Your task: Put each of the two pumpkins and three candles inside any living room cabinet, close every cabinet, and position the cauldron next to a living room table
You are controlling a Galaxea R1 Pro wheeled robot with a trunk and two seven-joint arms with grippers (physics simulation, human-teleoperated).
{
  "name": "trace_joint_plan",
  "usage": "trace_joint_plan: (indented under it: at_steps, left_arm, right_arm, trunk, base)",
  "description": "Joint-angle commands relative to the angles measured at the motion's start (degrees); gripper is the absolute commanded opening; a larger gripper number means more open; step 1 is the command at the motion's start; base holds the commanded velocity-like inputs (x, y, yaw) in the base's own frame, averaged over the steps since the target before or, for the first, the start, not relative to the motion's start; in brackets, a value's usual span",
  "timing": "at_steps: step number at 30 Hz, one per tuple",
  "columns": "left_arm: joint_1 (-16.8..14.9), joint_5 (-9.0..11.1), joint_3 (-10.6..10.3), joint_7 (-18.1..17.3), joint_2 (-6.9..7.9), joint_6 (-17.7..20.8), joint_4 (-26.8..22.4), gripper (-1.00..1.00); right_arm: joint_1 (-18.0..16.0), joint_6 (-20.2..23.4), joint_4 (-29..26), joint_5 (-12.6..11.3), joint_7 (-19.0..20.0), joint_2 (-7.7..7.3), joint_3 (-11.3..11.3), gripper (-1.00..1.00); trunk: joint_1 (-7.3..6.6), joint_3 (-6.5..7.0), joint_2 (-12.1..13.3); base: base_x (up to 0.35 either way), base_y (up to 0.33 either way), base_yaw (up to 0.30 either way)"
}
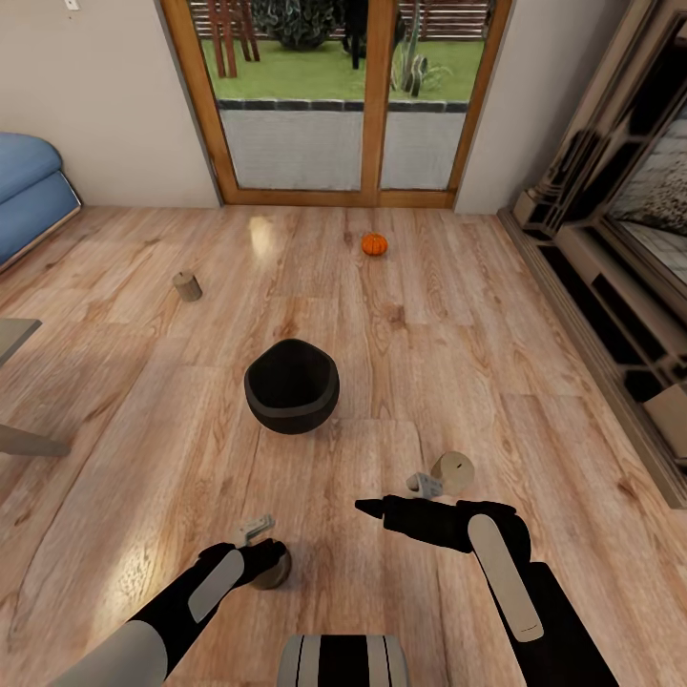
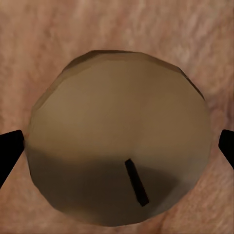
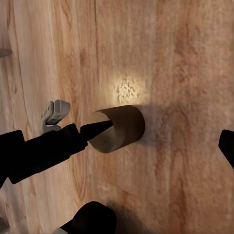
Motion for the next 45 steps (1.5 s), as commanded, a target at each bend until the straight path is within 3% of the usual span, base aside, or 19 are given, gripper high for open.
trace_joint_plan:
  at_steps: [1,40,41,45]
  left_arm:
    - [-0.04,0.57,-0.4,0.53,0.09,0.01,-0.14,1.0]
    - [-0.04,0.72,-0.33,0.63,0.08,-0.16,-0.05,1.0]
    - [-0.04,0.74,-0.32,0.66,0.06,-0.16,-0.05,-1.0]
    - [-0.04,0.79,-0.31,0.61,0.0,-0.16,-0.05,-1.0]
  right_arm:
    - [-0.03,0.24,-0.04,0.13,0.09,0.03,-0.03,1.0]
    - [-0.03,0.24,-0.04,0.04,0.09,0.02,-0.03,1.0]
    - [-0.03,0.24,-0.04,0.04,0.09,-0.01,-0.03,1.0]
    - [-0.02,0.24,-0.04,0.04,0.09,0.02,-0.03,1.0]
  trunk:
    - [-0.01,-0.04,-0.02]
    - [0.02,-0.26,-0.03]
    - [0.02,-0.26,-0.03]
    - [0.02,-0.26,-0.03]
  base:
    - [0.0,0.0,0.0]
    - [0.0,0.0,0.0]
    - [0.0,0.0,0.0]
    - [0.0,0.0,0.0]
